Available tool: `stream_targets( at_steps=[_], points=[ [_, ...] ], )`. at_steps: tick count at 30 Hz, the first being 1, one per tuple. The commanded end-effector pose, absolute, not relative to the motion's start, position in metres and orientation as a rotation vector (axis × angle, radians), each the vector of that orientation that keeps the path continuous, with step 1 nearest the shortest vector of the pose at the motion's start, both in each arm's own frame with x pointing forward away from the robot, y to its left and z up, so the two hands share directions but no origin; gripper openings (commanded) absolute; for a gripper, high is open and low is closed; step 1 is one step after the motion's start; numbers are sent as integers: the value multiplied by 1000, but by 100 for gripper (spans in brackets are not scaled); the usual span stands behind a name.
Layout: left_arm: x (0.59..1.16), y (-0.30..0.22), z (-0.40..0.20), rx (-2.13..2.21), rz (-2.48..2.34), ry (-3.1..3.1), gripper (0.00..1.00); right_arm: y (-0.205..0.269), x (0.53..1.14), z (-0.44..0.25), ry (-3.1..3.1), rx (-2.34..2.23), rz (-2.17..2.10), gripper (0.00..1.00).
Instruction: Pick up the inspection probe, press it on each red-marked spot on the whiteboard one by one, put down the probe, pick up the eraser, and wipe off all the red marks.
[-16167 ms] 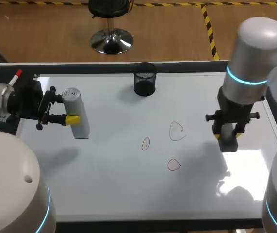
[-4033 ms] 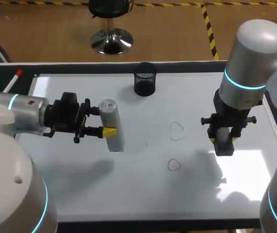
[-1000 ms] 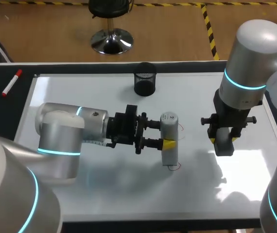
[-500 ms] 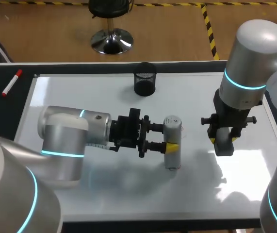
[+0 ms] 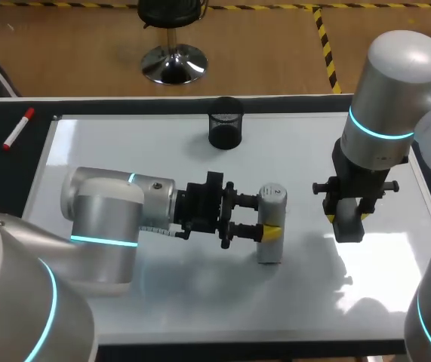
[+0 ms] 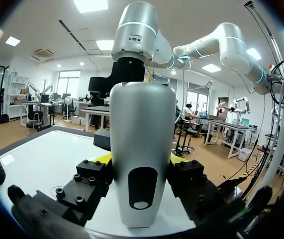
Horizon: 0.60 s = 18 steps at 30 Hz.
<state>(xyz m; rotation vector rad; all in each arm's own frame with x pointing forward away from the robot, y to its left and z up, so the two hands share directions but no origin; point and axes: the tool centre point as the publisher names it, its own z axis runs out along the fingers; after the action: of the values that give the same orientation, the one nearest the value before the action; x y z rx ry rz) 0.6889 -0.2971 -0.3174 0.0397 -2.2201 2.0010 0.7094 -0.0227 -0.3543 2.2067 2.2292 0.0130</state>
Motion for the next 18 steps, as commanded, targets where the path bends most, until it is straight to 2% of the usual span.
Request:
stream_targets(
  at_steps=[1, 18],
  points=[
    [687, -302, -319, 50, 2006, -2231, 0, -24, 708, -354, 2230, 2206, 18, 0],
    [685, -301, -324, 57, 1985, -2232, 0, -24, 708, -354, 2230, 2206, 18, 0]
  ],
)
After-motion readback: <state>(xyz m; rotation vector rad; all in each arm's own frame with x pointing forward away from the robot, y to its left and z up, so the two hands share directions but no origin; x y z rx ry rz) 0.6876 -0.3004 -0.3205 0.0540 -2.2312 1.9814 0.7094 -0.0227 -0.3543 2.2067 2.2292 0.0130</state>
